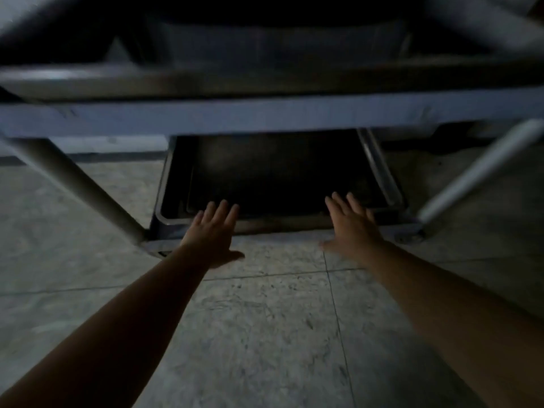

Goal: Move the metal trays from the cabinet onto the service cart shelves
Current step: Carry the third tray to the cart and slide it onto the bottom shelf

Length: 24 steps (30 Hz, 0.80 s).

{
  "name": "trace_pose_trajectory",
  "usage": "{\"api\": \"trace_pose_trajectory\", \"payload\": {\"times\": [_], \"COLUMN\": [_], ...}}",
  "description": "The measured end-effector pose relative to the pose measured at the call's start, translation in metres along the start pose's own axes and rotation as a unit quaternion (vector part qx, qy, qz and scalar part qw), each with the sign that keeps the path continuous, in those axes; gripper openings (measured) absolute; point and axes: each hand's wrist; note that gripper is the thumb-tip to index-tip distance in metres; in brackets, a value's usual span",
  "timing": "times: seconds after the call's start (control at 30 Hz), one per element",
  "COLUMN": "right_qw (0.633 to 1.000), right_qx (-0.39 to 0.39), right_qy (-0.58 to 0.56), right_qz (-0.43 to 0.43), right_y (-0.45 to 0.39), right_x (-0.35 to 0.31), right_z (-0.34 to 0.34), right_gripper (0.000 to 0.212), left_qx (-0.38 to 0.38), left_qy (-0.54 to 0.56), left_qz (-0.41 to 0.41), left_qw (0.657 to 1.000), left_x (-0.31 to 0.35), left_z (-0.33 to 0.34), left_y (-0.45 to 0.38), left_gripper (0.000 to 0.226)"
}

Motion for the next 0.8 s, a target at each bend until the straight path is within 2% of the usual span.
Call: {"api": "trace_pose_trajectory", "payload": {"times": [0.07,0.13,0.3,0.43,0.53,0.73,0.8], "right_qw": [1.0,0.999,0.987,0.989,0.99,0.982,0.982], "right_qx": [0.008,0.046,0.146,0.132,0.108,0.126,0.129], "right_qy": [0.005,0.02,0.068,0.07,0.085,0.14,0.137], "right_qz": [0.003,0.013,-0.003,-0.006,-0.015,-0.025,-0.017], "right_y": [-0.015,-0.024,-0.024,-0.022,-0.021,-0.021,-0.02], "right_x": [-0.006,-0.013,-0.03,-0.038,-0.043,-0.043,-0.043], "right_z": [0.02,0.031,0.026,0.011,0.006,0.01,0.011], "right_gripper": [0.117,0.113,0.08,0.052,0.042,0.035,0.036], "left_qx": [0.002,0.048,0.123,0.101,0.101,0.145,0.145], "left_qy": [-0.011,-0.044,-0.097,-0.118,-0.091,-0.073,-0.068], "left_qz": [-0.029,-0.027,-0.011,-0.032,-0.035,-0.011,-0.021], "left_qw": [1.0,0.997,0.988,0.987,0.99,0.987,0.987], "left_x": [-0.007,-0.015,-0.032,-0.027,-0.02,-0.022,-0.021], "left_z": [0.019,0.03,0.031,0.024,0.026,0.034,0.031], "left_y": [-0.01,-0.011,-0.001,0.002,0.007,0.011,0.012], "left_gripper": [0.113,0.107,0.083,0.078,0.059,0.042,0.044]}}
Point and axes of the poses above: each hand's wrist, its own y-axis away from the middle knuckle, its own z-axis out of the palm, x = y × z, and after that the axes turned 12 degrees about y, right-handed
